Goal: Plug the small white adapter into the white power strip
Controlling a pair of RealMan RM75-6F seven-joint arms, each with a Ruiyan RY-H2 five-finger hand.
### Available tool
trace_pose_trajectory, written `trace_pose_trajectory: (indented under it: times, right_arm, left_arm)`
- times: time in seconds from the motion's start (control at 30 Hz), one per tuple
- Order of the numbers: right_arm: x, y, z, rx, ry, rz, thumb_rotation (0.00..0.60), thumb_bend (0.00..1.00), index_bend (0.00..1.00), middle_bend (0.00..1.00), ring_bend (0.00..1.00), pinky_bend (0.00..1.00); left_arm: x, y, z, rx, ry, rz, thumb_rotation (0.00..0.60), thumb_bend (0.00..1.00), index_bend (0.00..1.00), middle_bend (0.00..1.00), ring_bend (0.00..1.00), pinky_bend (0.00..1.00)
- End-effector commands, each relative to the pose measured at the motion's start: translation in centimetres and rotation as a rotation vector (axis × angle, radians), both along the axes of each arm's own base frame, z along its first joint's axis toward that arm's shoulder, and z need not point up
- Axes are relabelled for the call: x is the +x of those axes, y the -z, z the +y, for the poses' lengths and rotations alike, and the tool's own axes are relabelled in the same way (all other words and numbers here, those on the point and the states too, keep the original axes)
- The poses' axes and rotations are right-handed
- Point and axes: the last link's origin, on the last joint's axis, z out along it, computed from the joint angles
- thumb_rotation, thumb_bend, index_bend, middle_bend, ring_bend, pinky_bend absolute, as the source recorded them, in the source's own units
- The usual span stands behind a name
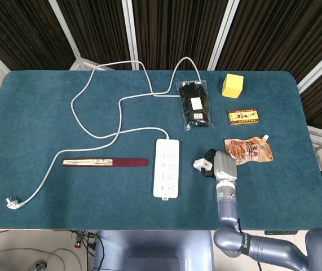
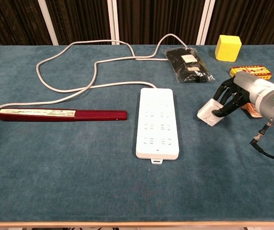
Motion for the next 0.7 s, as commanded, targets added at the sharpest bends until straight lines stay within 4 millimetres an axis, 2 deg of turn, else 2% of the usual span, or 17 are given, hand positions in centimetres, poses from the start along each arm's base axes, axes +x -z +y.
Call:
trace_pose_trajectory:
  times: [0.03, 0.7]
  right_arm:
    - [0.0, 0.1, 0.0, 0.0, -0.002, 0.001, 0.6, 0.37, 0.43, 0.43, 0.41, 0.27]
    - [0.6, 1.3, 0.1, 0.027, -0.003, 0.014, 0.6, 0.37, 0.43, 0.43, 0.42, 0.27]
  left_arm:
    - [0.0, 0.0, 0.0, 0.0, 0.0, 0.001, 0.6, 0.19, 0.17, 0.0, 0.0, 0.01]
    - [0.0, 0.0, 0.0, 0.001, -0.001, 0.003, 0.6, 0.19, 0.18, 0.0, 0.0, 0.02]
